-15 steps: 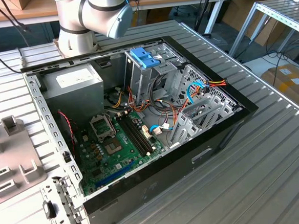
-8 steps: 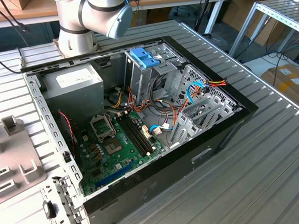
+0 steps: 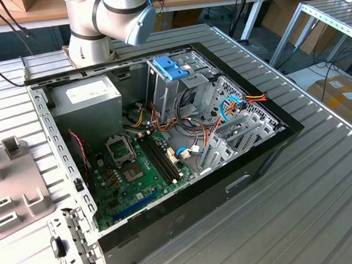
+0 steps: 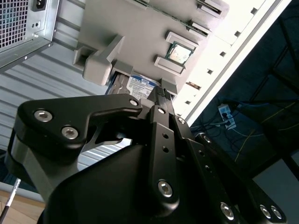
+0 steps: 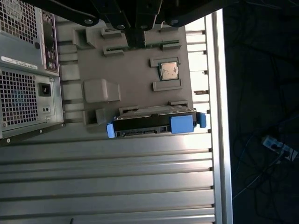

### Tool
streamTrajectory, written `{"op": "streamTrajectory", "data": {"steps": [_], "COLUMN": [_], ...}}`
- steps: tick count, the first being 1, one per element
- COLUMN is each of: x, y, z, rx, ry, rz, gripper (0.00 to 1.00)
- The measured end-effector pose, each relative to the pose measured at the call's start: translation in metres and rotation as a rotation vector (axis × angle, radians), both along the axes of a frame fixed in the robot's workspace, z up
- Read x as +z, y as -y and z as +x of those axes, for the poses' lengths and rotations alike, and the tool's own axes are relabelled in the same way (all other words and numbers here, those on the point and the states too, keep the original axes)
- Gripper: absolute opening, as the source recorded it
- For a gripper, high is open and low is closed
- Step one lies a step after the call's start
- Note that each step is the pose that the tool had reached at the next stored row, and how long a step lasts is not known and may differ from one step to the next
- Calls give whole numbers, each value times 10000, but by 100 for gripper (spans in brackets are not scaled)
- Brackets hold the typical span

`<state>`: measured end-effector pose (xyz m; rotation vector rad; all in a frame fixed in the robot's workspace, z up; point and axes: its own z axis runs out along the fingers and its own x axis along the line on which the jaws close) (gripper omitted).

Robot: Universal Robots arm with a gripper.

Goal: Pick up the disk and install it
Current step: 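Reach for the disk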

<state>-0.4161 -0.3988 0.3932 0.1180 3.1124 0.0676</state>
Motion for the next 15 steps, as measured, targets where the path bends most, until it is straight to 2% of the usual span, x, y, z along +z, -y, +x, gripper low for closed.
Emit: {"op": "streamTrajectory", "data": {"steps": [3,5,6,11,15], "x": [-2,-8,-8,-16,-19], "y": [-21,-77,-88,-122,-127], "z": [-9,-10,-10,-11,-11], "rx": [1,0,0,0,0], "ry": [0,0,0,0,-1], "rz": [0,1,0,0,-1], "gripper": [11,11,11,11,11]}}
